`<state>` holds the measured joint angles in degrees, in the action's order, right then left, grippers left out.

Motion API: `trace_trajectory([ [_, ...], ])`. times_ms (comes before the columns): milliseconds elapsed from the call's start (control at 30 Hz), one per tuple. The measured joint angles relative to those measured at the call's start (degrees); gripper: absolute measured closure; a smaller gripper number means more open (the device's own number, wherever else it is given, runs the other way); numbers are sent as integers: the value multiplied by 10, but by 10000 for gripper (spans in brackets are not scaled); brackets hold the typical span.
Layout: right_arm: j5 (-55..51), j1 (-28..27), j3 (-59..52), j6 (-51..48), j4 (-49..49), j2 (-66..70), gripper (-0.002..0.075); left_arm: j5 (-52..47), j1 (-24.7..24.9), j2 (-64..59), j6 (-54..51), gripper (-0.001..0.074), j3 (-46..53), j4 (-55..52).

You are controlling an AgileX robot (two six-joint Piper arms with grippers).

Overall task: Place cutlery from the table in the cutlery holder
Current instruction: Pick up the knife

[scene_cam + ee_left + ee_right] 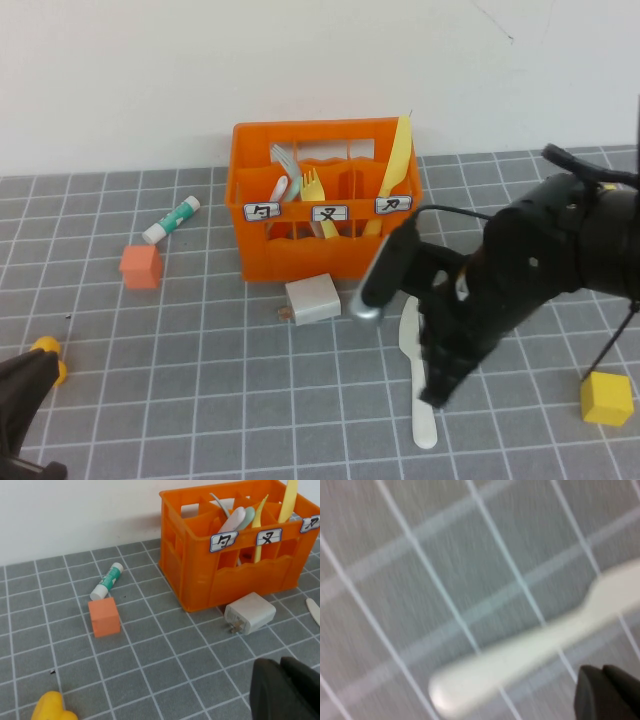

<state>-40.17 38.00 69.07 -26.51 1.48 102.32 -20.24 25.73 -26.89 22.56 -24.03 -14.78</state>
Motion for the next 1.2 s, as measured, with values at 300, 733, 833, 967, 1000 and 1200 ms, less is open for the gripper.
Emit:
trace_trajectory([
  [300, 77, 0, 2, 63, -101, 36, 365, -2, 0, 0, 2, 735, 0, 8],
  [733, 81, 0, 2, 318, 33, 71, 315, -4, 0, 0, 2, 735, 0, 14],
  [833, 79, 0, 2, 321, 25, 79, 315, -5, 0, 0, 2, 735, 0, 14],
  [967, 72, 0, 5, 315, 23, 83, 317, -6, 0, 0, 2, 735, 0, 14],
  [1000, 70, 0, 5, 310, 22, 83, 321, -6, 0, 0, 2, 735, 0, 14],
  [1200, 57, 4, 7, 265, 16, 83, 404, -4, 0, 0, 2, 735, 0, 14],
])
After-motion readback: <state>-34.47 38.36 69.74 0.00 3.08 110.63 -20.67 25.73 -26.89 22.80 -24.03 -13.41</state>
